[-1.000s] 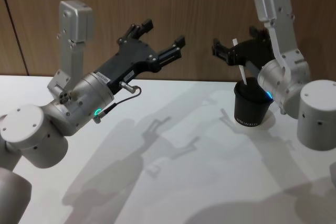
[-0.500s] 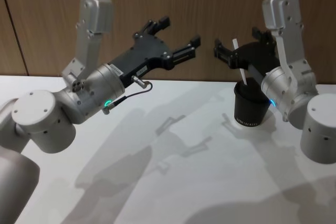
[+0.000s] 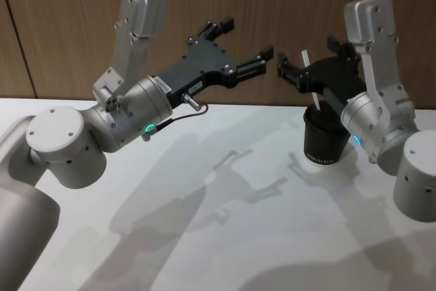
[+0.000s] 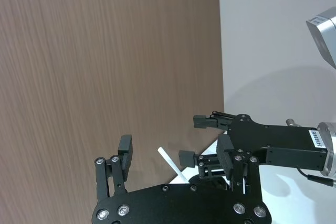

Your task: Pick up the straw with one hand, pass it to the other hand, and insert it into the cup.

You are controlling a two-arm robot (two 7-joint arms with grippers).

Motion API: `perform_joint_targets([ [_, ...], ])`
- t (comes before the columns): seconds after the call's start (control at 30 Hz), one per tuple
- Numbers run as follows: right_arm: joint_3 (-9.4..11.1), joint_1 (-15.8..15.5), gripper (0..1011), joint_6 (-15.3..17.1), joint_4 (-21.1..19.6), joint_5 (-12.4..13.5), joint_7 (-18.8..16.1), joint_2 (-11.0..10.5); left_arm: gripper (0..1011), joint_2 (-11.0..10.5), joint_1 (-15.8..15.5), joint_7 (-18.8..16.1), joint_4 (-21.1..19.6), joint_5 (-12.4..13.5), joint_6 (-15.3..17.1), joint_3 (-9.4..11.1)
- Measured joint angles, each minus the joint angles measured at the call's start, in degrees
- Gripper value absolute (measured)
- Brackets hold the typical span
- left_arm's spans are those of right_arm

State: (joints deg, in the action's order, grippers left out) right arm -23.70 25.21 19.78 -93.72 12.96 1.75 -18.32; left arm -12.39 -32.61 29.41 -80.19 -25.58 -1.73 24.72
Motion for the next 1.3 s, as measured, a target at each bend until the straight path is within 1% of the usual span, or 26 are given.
perform_joint_targets([
  [0.5, 0.2, -0.8, 1001, -0.1, -1.0, -0.3, -0.2, -0.2, 1000, 0.1, -0.9, 0.1, 0.4, 0.4, -0.3, 0.8],
  [1.3, 0.2, -1.0, 1001, -0.1, -1.4, -0.4, -0.3, -0.2, 1000, 0.1, -1.2, 0.1, 0.6, 0.5, -0.4, 1.1],
])
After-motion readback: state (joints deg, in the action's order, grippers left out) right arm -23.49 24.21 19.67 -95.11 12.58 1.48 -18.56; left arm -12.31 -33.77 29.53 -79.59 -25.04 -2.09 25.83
